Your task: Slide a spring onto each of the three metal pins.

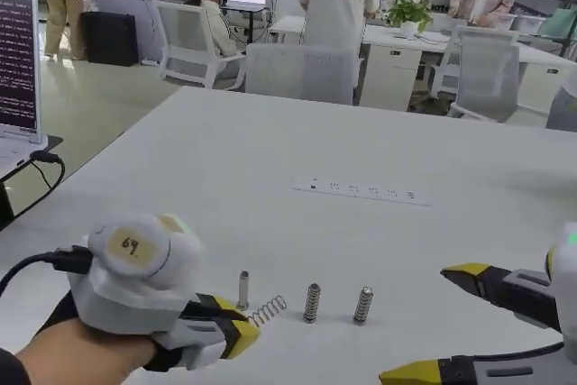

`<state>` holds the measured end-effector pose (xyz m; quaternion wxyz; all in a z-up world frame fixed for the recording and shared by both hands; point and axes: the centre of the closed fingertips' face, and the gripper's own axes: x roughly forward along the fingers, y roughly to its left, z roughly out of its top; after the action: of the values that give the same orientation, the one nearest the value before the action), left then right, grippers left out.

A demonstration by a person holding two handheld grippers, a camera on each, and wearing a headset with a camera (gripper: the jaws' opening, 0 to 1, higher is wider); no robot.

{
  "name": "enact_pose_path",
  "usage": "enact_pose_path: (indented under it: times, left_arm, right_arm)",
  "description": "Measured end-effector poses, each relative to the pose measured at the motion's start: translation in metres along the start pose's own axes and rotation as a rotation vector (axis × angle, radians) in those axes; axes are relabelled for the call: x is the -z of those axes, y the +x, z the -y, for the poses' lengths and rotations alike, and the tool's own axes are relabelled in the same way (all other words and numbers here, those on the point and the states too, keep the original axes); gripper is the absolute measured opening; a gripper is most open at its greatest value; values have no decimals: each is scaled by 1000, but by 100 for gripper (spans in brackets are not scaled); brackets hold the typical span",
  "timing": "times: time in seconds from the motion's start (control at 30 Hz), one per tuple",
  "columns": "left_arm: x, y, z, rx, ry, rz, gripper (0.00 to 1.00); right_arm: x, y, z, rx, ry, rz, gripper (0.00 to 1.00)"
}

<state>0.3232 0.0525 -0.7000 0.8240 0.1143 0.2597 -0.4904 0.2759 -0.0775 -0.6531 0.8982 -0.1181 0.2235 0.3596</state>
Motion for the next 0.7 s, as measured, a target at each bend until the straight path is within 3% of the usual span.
enact_pose_path:
  times: [0.3, 0.5, 0.7]
  left_arm:
    - [-9, -17, 6, 18, 11, 48, 1]
    - [-9, -22, 8, 29, 31, 56, 1]
    - [-9, -23, 14, 50, 55, 58, 1]
  right_arm:
    - [-9, -3, -3, -24, -10, 8, 88]
    - [-13, -1, -7, -49, -25, 4, 87]
    - [-23, 4, -14, -105, -34, 10, 84]
